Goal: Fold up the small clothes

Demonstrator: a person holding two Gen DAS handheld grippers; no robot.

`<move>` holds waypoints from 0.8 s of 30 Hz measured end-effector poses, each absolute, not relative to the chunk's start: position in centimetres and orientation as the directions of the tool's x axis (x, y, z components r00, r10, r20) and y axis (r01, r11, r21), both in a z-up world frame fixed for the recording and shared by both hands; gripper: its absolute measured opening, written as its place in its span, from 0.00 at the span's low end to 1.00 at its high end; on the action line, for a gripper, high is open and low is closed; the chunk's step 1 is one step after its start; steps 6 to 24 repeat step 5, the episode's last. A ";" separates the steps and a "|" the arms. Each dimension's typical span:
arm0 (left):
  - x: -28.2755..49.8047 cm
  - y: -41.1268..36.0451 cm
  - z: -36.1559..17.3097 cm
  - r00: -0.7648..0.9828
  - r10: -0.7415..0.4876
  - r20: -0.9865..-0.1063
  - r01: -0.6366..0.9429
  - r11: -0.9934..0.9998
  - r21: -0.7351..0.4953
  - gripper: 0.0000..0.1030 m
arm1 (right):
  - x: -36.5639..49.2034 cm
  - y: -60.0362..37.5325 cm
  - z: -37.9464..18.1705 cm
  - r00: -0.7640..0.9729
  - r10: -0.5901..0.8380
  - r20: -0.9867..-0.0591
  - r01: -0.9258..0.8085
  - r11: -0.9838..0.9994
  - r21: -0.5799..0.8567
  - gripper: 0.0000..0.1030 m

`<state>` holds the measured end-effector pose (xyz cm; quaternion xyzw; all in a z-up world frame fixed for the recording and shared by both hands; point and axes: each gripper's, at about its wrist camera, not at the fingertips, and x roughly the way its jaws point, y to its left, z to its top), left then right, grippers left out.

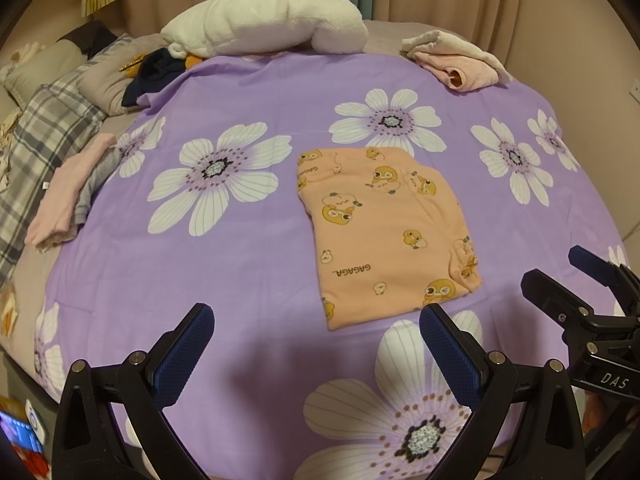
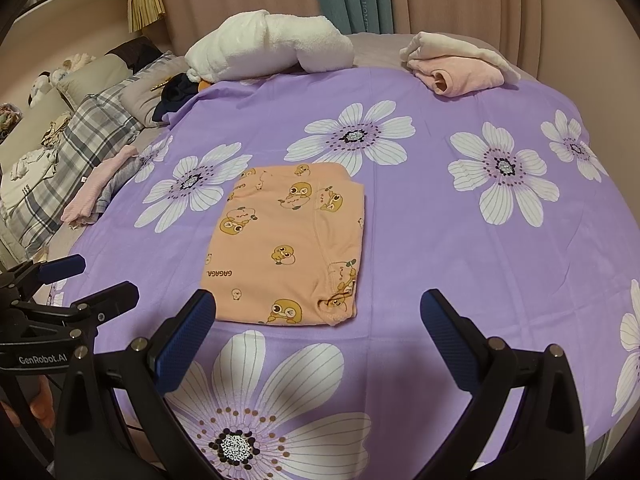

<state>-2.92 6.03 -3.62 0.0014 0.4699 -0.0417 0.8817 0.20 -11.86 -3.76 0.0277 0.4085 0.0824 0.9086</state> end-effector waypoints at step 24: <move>-2.8 6.0 -3.5 0.553 -0.064 -0.831 0.067 0.997 -0.032 0.98 | 0.2 -11.9 -3.7 0.652 0.173 -0.738 -0.128 0.985 0.117 1.00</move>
